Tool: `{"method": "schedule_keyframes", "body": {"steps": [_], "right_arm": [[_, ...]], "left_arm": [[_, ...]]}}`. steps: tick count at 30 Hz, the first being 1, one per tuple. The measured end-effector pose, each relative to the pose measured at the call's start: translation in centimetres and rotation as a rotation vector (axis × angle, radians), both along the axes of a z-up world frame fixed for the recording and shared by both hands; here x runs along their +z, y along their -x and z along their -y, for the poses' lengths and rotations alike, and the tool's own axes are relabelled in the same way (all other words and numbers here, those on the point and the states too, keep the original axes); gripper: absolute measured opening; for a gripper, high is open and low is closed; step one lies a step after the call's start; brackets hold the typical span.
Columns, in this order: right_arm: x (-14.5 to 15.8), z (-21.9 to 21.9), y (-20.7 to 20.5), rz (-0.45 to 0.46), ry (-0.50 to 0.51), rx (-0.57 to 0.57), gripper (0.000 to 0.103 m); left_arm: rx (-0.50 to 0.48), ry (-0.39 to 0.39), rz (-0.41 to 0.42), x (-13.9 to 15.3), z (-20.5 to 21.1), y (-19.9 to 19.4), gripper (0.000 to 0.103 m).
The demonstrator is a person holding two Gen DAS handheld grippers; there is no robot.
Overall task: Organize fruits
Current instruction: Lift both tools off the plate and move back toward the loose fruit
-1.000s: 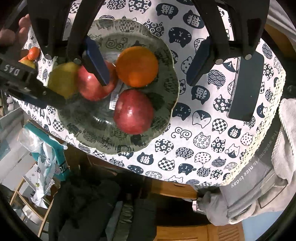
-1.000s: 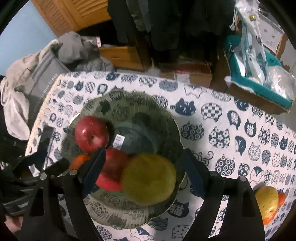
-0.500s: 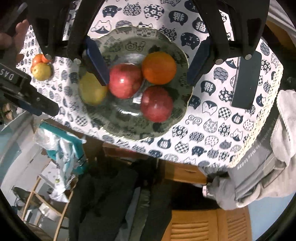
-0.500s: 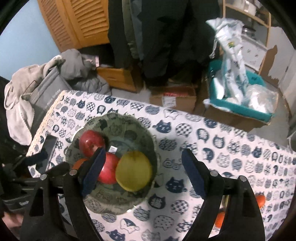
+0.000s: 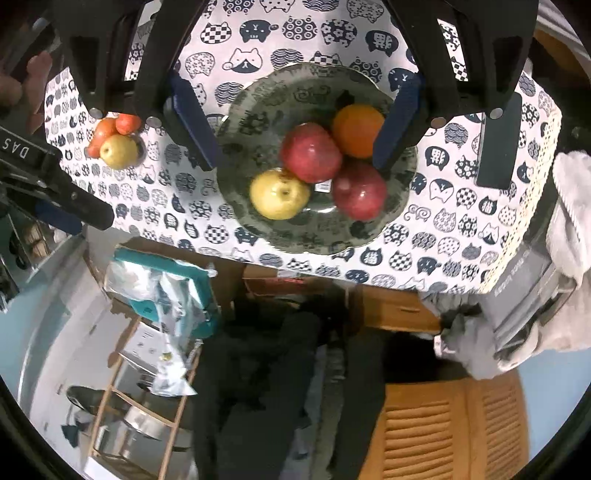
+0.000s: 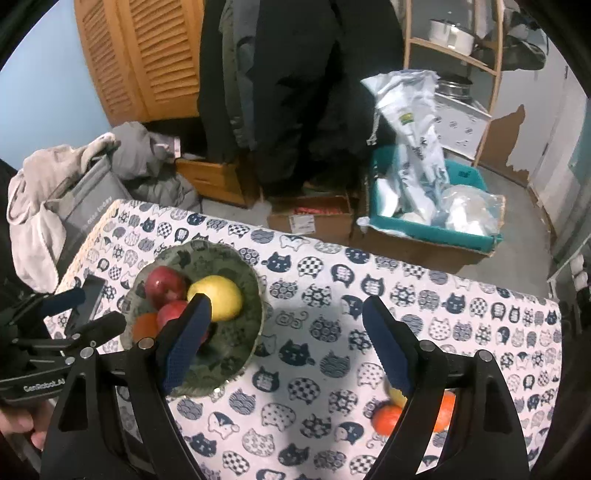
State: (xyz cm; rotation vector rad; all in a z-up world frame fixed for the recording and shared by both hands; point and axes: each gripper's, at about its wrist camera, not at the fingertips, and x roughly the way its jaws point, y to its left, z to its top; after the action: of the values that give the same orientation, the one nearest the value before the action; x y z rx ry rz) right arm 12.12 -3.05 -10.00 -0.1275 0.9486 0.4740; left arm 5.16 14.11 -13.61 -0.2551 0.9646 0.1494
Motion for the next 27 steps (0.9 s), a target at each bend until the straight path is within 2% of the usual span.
{"method": "schedule_keyframes", "body": {"steps": [13, 17, 21, 27], "right_arm": [[2.0, 6.2, 2.5, 0.040, 0.012, -0.057, 0.084], [2.2, 7.9, 2.9, 0.037, 0.017, -0.077, 0.084], [2.3, 9.8, 3.3, 0.036, 0.017, -0.095, 0.084], [1.8, 12.5, 3.6, 0.022, 0.019, -0.130, 0.084]], "left_arm": [[-0.100, -0.037, 0.033, 1.8, 4.6, 0.2, 0.087], [-0.131, -0.043, 0.038, 2.3, 6.1, 0.2, 0.087], [-0.165, -0.058, 0.046, 2.6, 7.9, 0.1, 0.092], [-0.229, -0.073, 0.026, 2.3, 10.8, -0.2, 0.092]]}}
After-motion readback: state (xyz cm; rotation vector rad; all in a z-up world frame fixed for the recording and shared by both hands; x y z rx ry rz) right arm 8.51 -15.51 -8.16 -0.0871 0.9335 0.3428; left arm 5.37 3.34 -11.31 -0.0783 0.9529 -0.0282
